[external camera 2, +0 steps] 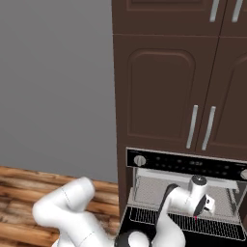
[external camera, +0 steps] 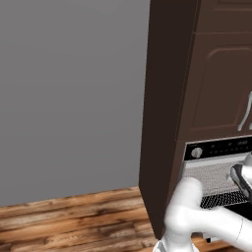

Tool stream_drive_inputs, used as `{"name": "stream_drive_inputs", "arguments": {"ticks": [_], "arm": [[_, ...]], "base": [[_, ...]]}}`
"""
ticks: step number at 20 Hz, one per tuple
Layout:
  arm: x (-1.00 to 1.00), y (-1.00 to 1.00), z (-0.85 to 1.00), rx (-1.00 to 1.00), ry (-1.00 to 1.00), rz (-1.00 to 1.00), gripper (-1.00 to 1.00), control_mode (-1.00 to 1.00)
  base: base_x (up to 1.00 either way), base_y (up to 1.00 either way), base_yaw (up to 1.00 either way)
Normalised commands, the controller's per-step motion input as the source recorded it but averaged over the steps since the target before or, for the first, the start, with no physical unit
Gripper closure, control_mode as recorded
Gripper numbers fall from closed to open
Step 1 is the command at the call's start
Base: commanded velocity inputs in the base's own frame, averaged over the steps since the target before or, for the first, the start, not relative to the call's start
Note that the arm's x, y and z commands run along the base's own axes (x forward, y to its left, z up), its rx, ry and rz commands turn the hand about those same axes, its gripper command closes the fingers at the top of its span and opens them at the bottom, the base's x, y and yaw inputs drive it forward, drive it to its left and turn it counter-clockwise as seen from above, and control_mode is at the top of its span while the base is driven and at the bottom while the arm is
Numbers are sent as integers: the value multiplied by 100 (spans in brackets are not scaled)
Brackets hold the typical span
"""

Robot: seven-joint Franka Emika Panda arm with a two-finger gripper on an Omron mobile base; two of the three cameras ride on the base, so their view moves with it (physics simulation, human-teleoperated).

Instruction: Take the fish from the oven and place it on the plate on the counter.

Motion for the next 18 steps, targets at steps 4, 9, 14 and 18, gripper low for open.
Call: {"name": "stream_drive_inputs", "arguments": {"ticks": [4, 9, 14, 18], "arm": [[-69, -1, 86, 1, -8, 0, 100, -100], [-73, 0, 99, 1, -3, 2, 100, -100], [-69, 0, 100, 0, -3, 4, 100, -100], [-52, 5, 100, 0, -3, 4, 100, -100]], "base": [[0, 0, 0], [0, 0, 0], [0, 0, 0], [0, 0, 0]]}}
